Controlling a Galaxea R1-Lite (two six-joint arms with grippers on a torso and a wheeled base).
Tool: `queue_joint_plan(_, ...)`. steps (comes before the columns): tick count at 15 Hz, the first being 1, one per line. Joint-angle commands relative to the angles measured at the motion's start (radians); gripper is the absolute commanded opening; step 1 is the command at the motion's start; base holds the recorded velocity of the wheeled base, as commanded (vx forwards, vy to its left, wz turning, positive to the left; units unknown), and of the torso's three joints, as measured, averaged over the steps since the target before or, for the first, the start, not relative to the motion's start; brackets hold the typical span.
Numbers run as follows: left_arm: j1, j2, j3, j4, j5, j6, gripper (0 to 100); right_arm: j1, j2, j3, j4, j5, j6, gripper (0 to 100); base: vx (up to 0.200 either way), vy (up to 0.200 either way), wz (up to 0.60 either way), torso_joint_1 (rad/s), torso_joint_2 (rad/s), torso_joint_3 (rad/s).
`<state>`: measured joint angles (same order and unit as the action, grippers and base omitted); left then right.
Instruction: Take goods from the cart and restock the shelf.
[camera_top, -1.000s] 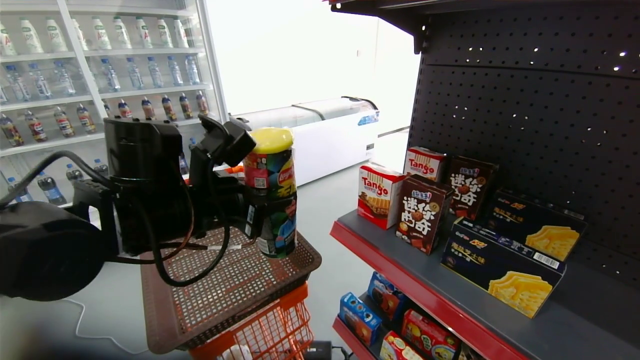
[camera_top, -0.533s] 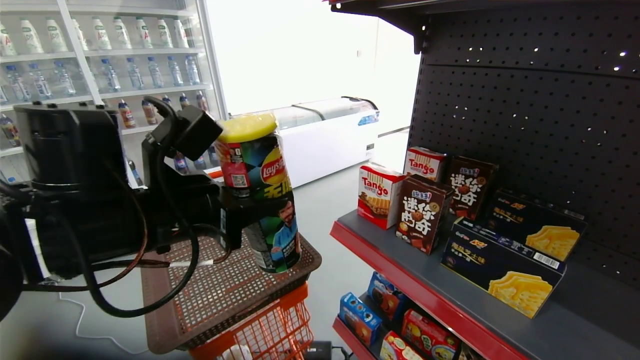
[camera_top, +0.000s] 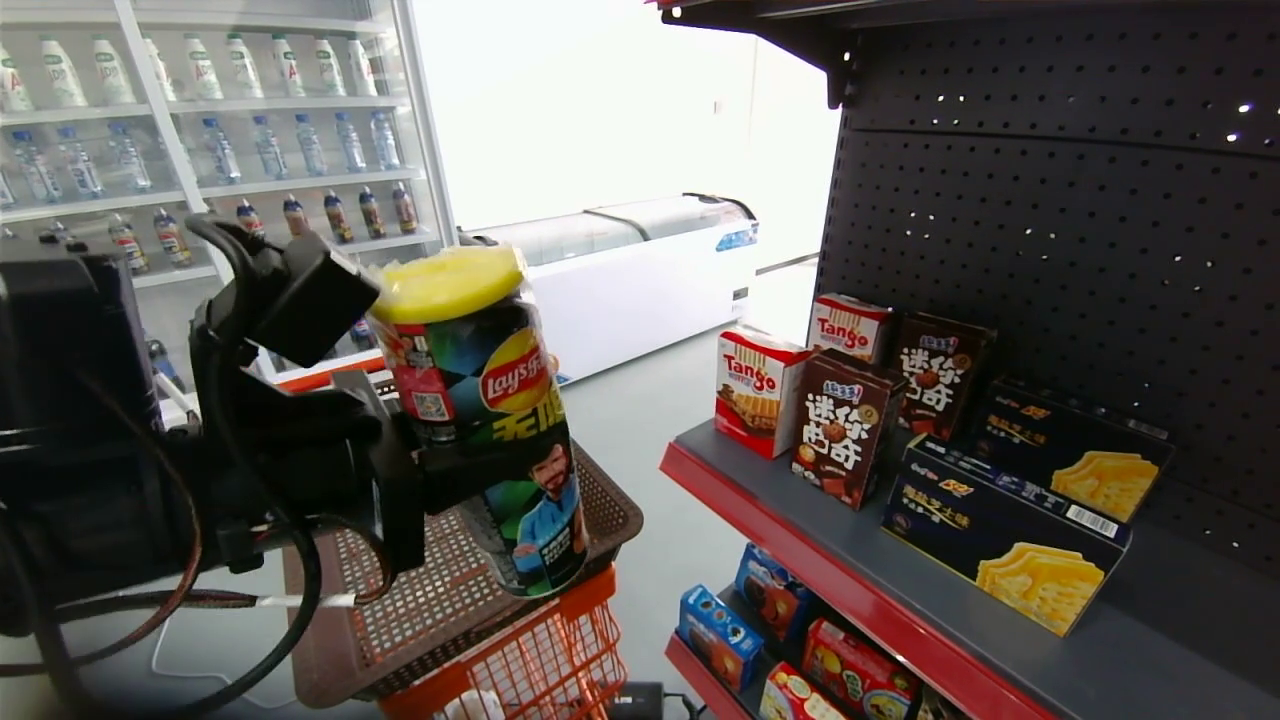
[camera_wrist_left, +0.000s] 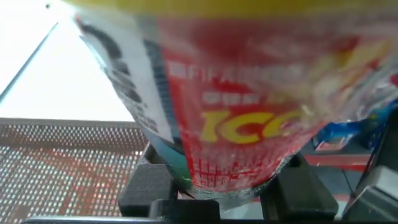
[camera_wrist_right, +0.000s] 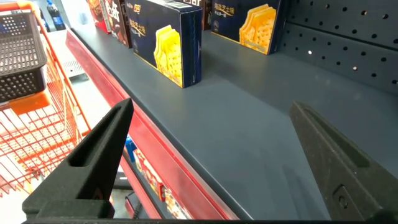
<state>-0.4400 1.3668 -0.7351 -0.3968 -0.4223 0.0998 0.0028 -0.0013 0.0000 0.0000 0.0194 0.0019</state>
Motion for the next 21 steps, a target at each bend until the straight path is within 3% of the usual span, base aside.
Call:
queue_joint_plan(1,0.001,-0.057,0.068,0.000,0.005,0.024,0,0.000,0.001,0.000,0.000,0.001,0.000,100,0.000,0.000,0.00,0.000,0.00,0.000)
queue_joint_plan(6,-0.008,-0.143,0.114,0.004,0.016,0.024,0,0.000,0.001,0.000,0.000,0.004,-0.002,100,0.000,0.000,0.00,0.000,0.00,0.000)
queue_joint_plan(9,-0.069,-0.167,0.122,0.036,0.016,0.026,0,0.000,0.001,0.000,0.000,0.004,0.000,100,0.000,0.000,0.00,0.000,0.00,0.000)
queue_joint_plan(13,-0.080,-0.164,0.111,0.075,0.013,0.026,0,0.000,0.001,0.000,0.000,0.004,0.000,100,0.000,0.000,0.00,0.000,0.00,0.000)
queue_joint_plan(17,-0.083,-0.071,0.112,0.033,0.007,0.026,0,0.000,0.001,0.000,0.000,0.004,0.000,100,0.000,0.000,0.00,0.000,0.00,0.000)
queue_joint_plan(21,-0.080,0.003,0.112,-0.054,-0.013,0.026,0,0.000,0.001,0.000,0.000,0.004,-0.002,100,0.000,0.000,-0.60,0.000,0.00,0.000)
